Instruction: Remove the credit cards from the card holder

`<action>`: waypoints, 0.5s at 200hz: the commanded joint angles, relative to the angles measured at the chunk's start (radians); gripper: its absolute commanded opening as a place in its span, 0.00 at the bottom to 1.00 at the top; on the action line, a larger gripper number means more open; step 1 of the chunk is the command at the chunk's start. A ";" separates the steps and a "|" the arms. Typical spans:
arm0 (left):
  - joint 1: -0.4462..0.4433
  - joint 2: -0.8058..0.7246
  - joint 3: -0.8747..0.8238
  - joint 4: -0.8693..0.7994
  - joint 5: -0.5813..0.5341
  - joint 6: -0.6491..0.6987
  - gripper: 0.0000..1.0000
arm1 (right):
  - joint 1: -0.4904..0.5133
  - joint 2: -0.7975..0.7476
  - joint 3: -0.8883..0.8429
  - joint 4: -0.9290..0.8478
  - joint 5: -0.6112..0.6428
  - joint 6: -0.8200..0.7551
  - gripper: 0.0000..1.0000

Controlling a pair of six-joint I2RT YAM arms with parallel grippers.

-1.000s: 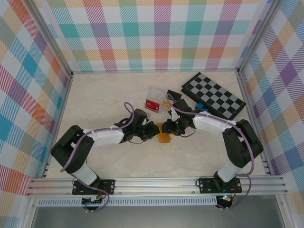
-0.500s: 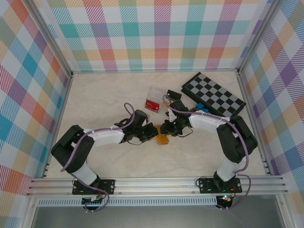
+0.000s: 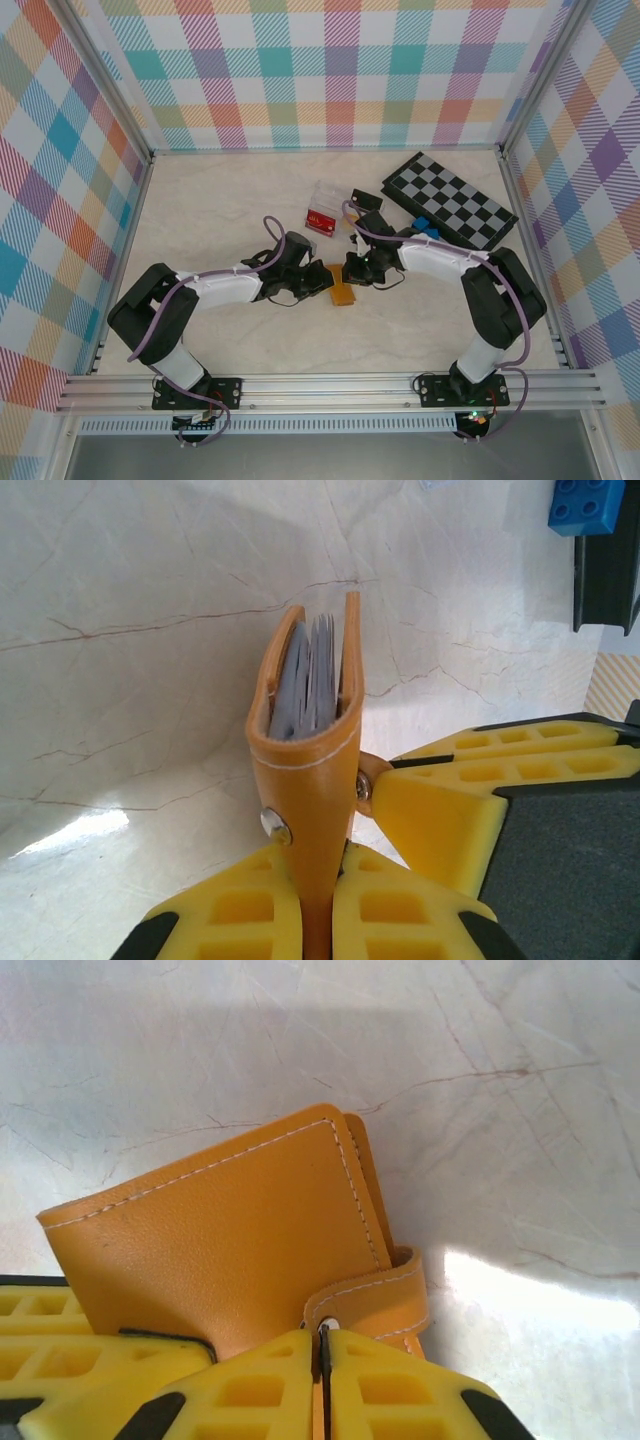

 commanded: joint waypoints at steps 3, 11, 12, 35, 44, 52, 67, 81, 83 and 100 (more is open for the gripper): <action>-0.019 -0.030 0.019 -0.053 -0.012 0.033 0.00 | -0.015 -0.019 -0.016 -0.095 0.159 0.044 0.09; -0.018 -0.031 0.016 -0.048 -0.015 0.035 0.00 | -0.015 -0.005 -0.004 -0.121 0.170 0.047 0.07; -0.019 -0.031 0.016 -0.047 -0.015 0.034 0.00 | -0.015 -0.004 -0.003 -0.123 0.170 0.047 0.07; -0.019 -0.032 0.013 -0.046 -0.018 0.038 0.00 | -0.015 0.017 0.005 -0.144 0.194 0.058 0.04; -0.019 -0.030 0.014 -0.046 -0.017 0.039 0.00 | -0.015 0.017 0.008 -0.144 0.195 0.055 0.04; -0.019 -0.030 0.013 -0.046 -0.014 0.037 0.00 | -0.015 0.008 0.003 -0.125 0.177 0.044 0.05; -0.018 -0.032 0.015 -0.055 -0.018 0.038 0.00 | -0.014 -0.012 -0.005 -0.089 0.138 0.036 0.12; -0.019 -0.033 0.024 -0.077 -0.022 0.041 0.00 | -0.015 -0.019 -0.003 -0.071 0.118 0.031 0.20; -0.019 -0.032 0.025 -0.081 -0.023 0.041 0.00 | -0.014 -0.017 -0.002 -0.071 0.116 0.029 0.22; -0.019 -0.027 0.049 -0.131 -0.028 0.054 0.11 | -0.015 0.009 0.013 -0.069 0.102 0.020 0.27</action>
